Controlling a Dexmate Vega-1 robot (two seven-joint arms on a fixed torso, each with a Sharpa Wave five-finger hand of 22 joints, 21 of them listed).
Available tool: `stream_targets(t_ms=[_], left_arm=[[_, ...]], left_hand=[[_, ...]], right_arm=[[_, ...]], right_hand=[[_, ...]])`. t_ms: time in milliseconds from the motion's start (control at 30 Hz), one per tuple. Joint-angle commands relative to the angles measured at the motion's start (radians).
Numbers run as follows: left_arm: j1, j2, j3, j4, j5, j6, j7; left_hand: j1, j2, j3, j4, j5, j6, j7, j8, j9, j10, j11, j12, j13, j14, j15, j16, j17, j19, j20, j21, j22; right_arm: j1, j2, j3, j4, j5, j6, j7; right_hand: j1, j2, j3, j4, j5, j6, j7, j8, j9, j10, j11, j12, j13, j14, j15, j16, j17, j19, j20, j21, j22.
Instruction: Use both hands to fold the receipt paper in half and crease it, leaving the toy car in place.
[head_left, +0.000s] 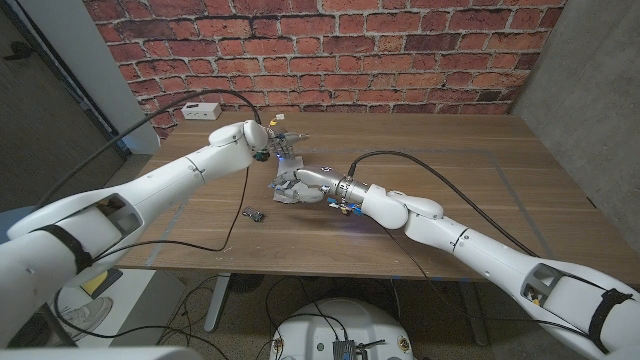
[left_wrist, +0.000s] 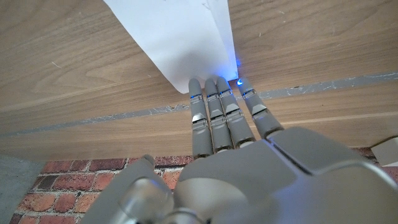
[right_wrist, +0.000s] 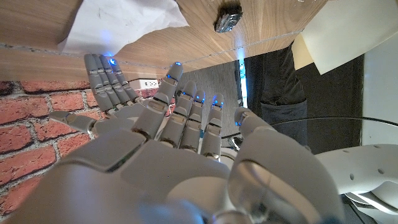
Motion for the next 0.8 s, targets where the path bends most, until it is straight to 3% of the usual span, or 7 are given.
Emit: stream_targets(t_ms=[33,233,400,467,667,800], left_arm=[[-0.053,-0.045,0.057,0.103,0.015,-0.007,-0.054],[-0.066,-0.059,0.071,0.135,0.013,-0.009,-0.071],[-0.038,-0.032,0.034,0.089,-0.011,-0.027,-0.036],[-0.008,-0.009,-0.003,0.048,-0.035,-0.047,-0.001],[0.111,0.059,-0.154,-0.072,-0.161,-0.162,0.113],[0.192,0.078,-0.294,-0.053,-0.379,-0.367,0.092]], left_hand=[[-0.004,-0.005,-0.005,0.001,0.006,-0.015,-0.002,-0.008,-0.001,-0.009,0.001,-0.006,0.001,-0.001,0.005,-0.003,0.000,-0.001,-0.004,-0.005,0.001],[-0.004,-0.001,-0.016,0.003,0.010,-0.053,0.006,-0.032,-0.001,-0.030,0.010,-0.020,0.000,-0.006,0.021,-0.012,-0.002,-0.005,-0.006,-0.010,0.001],[-0.005,0.001,-0.021,0.004,0.013,-0.074,-0.007,-0.045,0.000,-0.032,0.010,-0.024,0.000,-0.010,0.024,-0.016,-0.002,-0.009,-0.004,-0.014,0.001],[-0.005,0.004,-0.026,0.005,0.015,-0.101,-0.024,-0.059,0.001,-0.033,0.010,-0.027,-0.001,-0.014,0.024,-0.020,-0.002,-0.013,0.002,-0.017,0.001],[-0.002,0.015,-0.037,0.005,0.021,-0.132,-0.036,-0.077,0.004,-0.058,0.016,-0.041,0.003,-0.048,0.042,-0.036,-0.001,-0.057,0.028,-0.037,0.002],[0.001,0.019,-0.047,0.002,0.022,-0.137,-0.050,-0.082,0.007,-0.096,0.008,-0.056,0.009,-0.100,0.069,-0.051,0.002,-0.108,0.057,-0.060,0.003]], right_arm=[[0.011,0.009,-0.004,0.026,0.013,0.008,-0.004],[0.011,0.007,-0.006,0.026,0.008,0.008,-0.009],[0.009,0.004,-0.006,0.018,0.006,0.003,-0.009],[0.008,0.001,-0.006,0.013,0.004,0.002,-0.008],[0.003,-0.001,-0.004,0.002,0.004,0.002,-0.011],[-0.001,-0.001,-0.001,-0.004,0.003,0.000,-0.014]], right_hand=[[-0.001,-0.004,-0.003,-0.003,-0.005,-0.009,-0.001,-0.001,0.002,0.000,-0.001,-0.002,0.004,0.000,-0.028,-0.003,0.006,-0.003,0.002,-0.004,0.004],[-0.003,-0.003,-0.005,-0.002,-0.005,-0.008,-0.001,0.000,0.002,0.002,-0.002,-0.002,0.004,0.007,-0.032,0.001,0.009,-0.003,0.002,-0.004,0.004],[-0.004,-0.003,-0.005,-0.001,-0.006,-0.004,0.001,0.002,0.002,0.005,0.000,-0.002,0.004,0.009,-0.028,0.002,0.009,-0.002,0.002,-0.004,0.004],[-0.004,-0.003,-0.005,-0.001,-0.006,0.001,0.002,0.004,0.002,0.007,0.001,-0.001,0.004,0.015,-0.028,0.004,0.010,0.000,0.003,-0.003,0.004],[-0.005,-0.002,-0.004,0.000,-0.006,0.007,0.002,0.007,0.002,0.012,0.003,0.000,0.004,0.022,-0.026,0.006,0.010,0.003,0.006,-0.003,0.004],[-0.006,-0.003,-0.004,0.000,-0.006,0.009,0.001,0.007,0.002,0.012,-0.001,-0.001,0.004,0.026,-0.025,0.007,0.010,0.004,0.006,-0.002,0.004]])
